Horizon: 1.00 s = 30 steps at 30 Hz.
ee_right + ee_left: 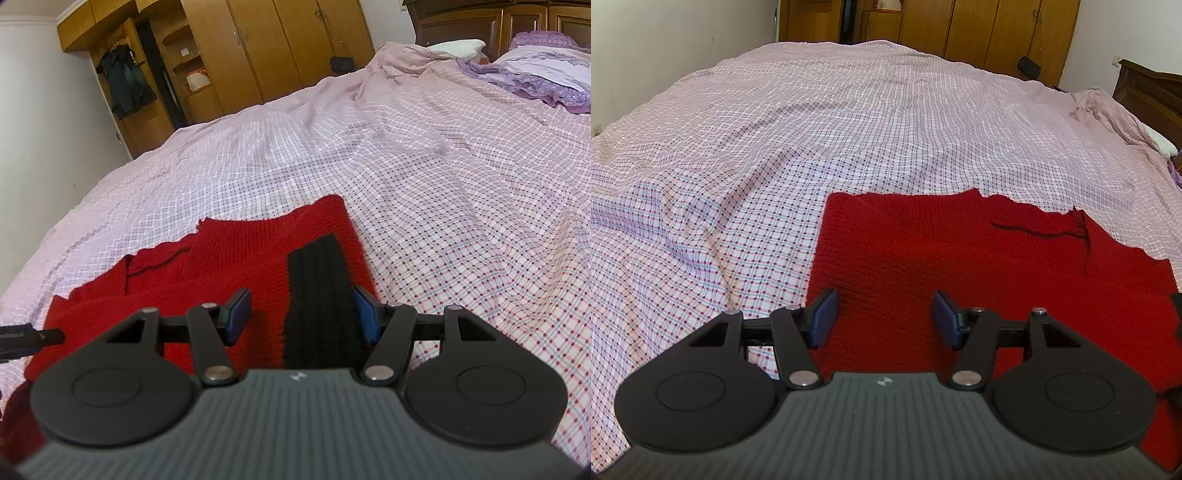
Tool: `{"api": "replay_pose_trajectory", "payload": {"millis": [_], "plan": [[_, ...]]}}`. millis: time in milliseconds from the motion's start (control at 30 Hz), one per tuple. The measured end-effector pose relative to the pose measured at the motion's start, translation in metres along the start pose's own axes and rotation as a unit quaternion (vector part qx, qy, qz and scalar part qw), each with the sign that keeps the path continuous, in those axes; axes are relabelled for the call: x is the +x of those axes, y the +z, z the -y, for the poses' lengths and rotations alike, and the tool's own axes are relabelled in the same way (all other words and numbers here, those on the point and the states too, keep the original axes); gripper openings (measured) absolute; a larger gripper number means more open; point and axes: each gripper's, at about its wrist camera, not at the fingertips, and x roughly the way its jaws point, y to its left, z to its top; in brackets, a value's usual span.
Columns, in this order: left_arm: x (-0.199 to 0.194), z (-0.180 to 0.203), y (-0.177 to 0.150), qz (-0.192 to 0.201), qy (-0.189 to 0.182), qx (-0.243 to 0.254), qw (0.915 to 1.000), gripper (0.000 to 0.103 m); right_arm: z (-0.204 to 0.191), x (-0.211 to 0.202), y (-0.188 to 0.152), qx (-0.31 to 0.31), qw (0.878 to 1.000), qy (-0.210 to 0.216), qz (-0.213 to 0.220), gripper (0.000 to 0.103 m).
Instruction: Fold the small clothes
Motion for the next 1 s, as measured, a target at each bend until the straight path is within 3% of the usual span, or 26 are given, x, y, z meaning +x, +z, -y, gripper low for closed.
{"api": "replay_pose_trajectory", "payload": {"millis": [167, 333, 533, 600, 667, 700, 767, 867, 1000], "plan": [[0.002, -0.001, 0.000, 0.000, 0.000, 0.001, 1.0000, 0.063, 0.000, -0.006, 0.002, 0.004, 1.000, -0.006, 0.015, 0.062], [0.001, -0.001, 0.000, 0.000, 0.000, 0.002, 1.0000, 0.063, 0.000, -0.001, 0.000, -0.006, 1.000, -0.013, 0.001, 0.061], [0.001, -0.002, 0.000, -0.001, -0.001, 0.002, 1.0000, 0.063, -0.004, 0.002, -0.002, -0.021, 1.000, -0.006, -0.008, 0.071], [0.001, -0.003, 0.000, -0.001, -0.001, 0.002, 1.0000, 0.063, -0.007, 0.003, -0.002, -0.033, 0.999, -0.002, -0.009, 0.070], [0.002, -0.003, 0.000, -0.001, -0.001, 0.002, 1.0000, 0.063, -0.009, 0.002, -0.003, -0.041, 0.999, 0.002, -0.004, 0.044], [0.003, -0.004, 0.000, -0.001, 0.000, 0.001, 1.0000, 0.063, -0.009, 0.002, -0.003, -0.039, 0.999, 0.008, -0.005, 0.014], [0.005, -0.005, 0.000, -0.002, 0.000, 0.001, 1.0000, 0.063, -0.007, 0.000, 0.000, -0.028, 0.999, 0.023, 0.007, 0.014], [0.007, -0.006, 0.000, 0.000, -0.002, 0.001, 1.0000, 0.064, -0.015, -0.009, 0.002, -0.055, 0.997, 0.013, 0.053, 0.013], [0.010, -0.009, 0.000, 0.000, -0.005, 0.000, 1.0000, 0.064, -0.013, 0.016, -0.002, -0.059, 0.998, -0.020, 0.022, 0.014]]}}
